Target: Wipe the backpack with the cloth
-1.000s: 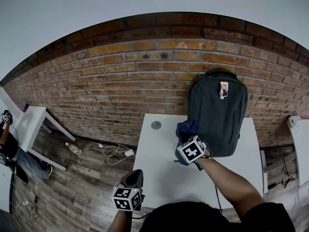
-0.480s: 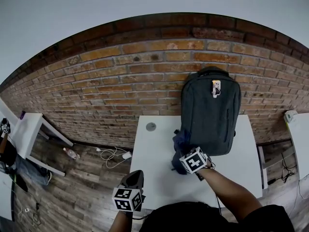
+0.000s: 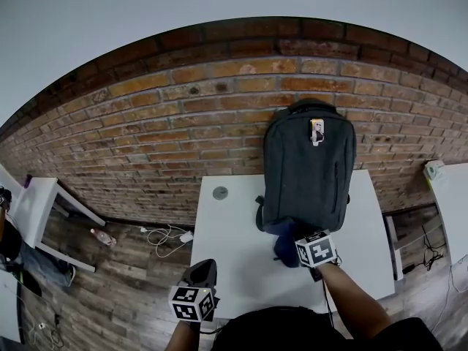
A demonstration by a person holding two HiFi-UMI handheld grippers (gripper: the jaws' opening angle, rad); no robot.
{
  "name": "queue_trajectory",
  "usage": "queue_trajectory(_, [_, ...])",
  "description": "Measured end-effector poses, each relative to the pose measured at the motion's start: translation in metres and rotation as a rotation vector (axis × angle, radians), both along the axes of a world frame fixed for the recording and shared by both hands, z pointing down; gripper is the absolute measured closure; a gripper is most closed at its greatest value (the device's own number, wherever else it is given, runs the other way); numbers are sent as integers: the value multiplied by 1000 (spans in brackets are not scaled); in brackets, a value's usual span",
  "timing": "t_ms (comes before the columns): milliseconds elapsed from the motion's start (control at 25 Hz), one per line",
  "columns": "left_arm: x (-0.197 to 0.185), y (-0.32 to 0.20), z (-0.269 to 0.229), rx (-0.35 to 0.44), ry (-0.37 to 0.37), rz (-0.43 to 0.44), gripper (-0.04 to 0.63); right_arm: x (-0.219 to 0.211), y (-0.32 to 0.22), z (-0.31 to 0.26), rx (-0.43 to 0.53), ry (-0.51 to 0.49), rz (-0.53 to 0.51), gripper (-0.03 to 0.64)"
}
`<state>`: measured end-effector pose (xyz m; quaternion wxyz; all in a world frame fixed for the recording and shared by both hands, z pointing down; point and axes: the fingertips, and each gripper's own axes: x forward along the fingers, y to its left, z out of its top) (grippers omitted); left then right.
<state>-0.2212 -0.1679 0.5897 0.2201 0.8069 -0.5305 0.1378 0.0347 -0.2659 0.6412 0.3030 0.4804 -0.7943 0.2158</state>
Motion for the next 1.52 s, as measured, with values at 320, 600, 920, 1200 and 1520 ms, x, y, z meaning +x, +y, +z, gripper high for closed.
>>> queue_trajectory(320, [12,-6,-1,1,0,40,598,109,8,0,-7,-44,289,577])
queue_trajectory(600, [18,-9,1,-3,5,53,598,174,9,-34,199,-39,386,577])
queue_trajectory(920, [23,-26,-9,26,-4,73,598,166,20,-115,545,-9,294,577])
queue_trajectory(1200, [37,-47,-26,67,-10,125,598,162,40,-156,685,-81,300,577])
queue_trajectory(1520, [47,-57,-21,70,-3,172,598,162,66,-155,685,-100,336,577])
